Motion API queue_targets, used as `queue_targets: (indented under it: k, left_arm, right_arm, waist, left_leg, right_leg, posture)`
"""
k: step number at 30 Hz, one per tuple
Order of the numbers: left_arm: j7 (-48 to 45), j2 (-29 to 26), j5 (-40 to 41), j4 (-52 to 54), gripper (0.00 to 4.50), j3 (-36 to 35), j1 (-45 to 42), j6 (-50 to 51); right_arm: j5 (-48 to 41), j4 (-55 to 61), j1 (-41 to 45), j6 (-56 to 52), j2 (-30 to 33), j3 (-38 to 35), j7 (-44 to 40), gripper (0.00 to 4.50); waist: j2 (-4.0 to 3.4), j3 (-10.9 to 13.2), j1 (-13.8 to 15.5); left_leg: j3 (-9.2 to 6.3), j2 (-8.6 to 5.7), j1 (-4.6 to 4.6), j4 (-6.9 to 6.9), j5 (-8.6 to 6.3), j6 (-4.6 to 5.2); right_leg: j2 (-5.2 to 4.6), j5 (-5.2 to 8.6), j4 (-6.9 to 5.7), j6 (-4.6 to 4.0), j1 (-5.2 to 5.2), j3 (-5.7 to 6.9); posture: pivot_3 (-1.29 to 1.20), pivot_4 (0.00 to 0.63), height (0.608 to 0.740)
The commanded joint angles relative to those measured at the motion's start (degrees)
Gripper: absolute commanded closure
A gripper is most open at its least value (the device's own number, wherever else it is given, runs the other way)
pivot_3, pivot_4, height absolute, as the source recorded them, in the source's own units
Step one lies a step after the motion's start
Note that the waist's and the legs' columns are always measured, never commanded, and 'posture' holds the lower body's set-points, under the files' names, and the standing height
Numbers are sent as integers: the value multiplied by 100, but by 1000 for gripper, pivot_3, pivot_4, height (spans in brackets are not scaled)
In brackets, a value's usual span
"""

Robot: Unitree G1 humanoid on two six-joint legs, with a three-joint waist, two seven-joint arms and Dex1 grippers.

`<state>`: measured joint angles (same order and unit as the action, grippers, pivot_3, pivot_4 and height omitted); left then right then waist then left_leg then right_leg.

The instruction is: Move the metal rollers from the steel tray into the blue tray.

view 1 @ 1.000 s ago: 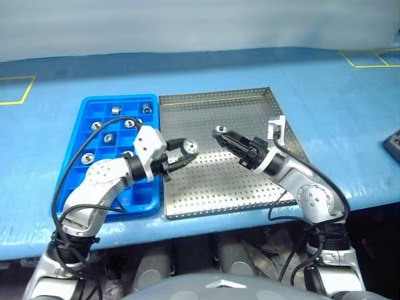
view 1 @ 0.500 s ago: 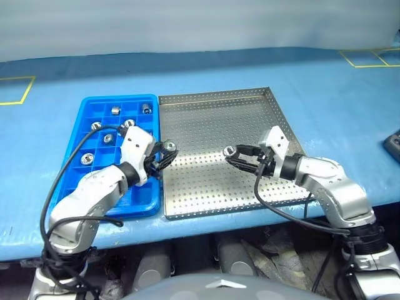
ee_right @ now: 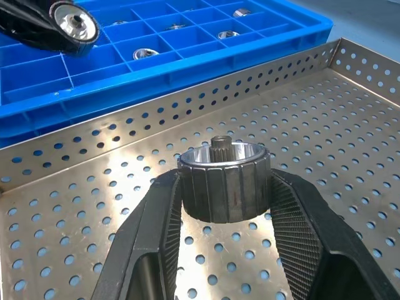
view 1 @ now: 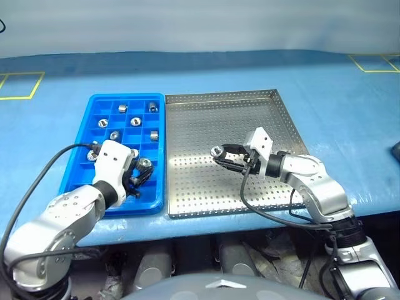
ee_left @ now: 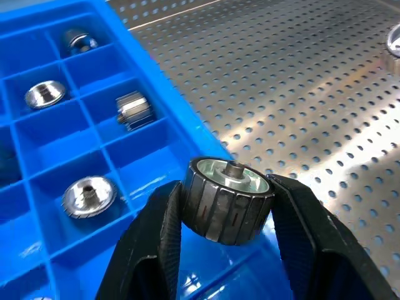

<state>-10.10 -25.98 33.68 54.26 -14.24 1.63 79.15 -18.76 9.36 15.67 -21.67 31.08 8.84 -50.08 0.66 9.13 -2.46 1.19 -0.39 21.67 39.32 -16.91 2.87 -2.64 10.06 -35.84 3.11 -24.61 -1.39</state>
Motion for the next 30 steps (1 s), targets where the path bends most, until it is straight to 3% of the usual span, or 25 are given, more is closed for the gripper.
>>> queue_targets:
  k: [1,14,22,26,30]
  left_arm:
    - [168,80,-118,405,2662,-213,271,193]
    - [269,13,-228,566,2662,-241,998,154]
    - [204,-1,-381,478,95,-243,843,62]
    - [-45,283,-93,544,39,-447,665,-291]
    - [-855,343,636,574,39,-585,748,-2198]
  right_arm:
    - [6,59,168,141,-49,-34,-62,2751]
    - [73,-19,313,108,-162,-35,-76,2751]
    - [111,89,315,71,-225,-54,-6,2751]
    - [66,182,336,44,-301,-55,35,2751]
    - [-78,326,569,-129,-543,158,-64,2751]
  waist:
    - [1,0,29]
    - [2,0,129]
    - [2,0,125]
    - [3,0,126]
    - [4,1,115]
  left_leg:
    - [0,0,0,0,0,-1]
    - [-10,1,-3,0,6,-11]
    - [-10,1,-3,-3,6,-11]
    - [-10,1,-3,-2,6,-11]
    - [-10,2,-3,-2,7,-14]
  right_leg:
    - [0,6,0,-10,0,0]
    - [-1,14,-5,-28,3,11]
    - [-1,16,-4,-31,2,12]
    - [-3,16,-5,-31,3,13]
    - [-7,14,-6,-35,1,17]
  posture:
    - [-33,150,740]
    - [-18,150,740]
    - [-28,150,740]
    - [-29,150,740]
    - [-18,150,740]
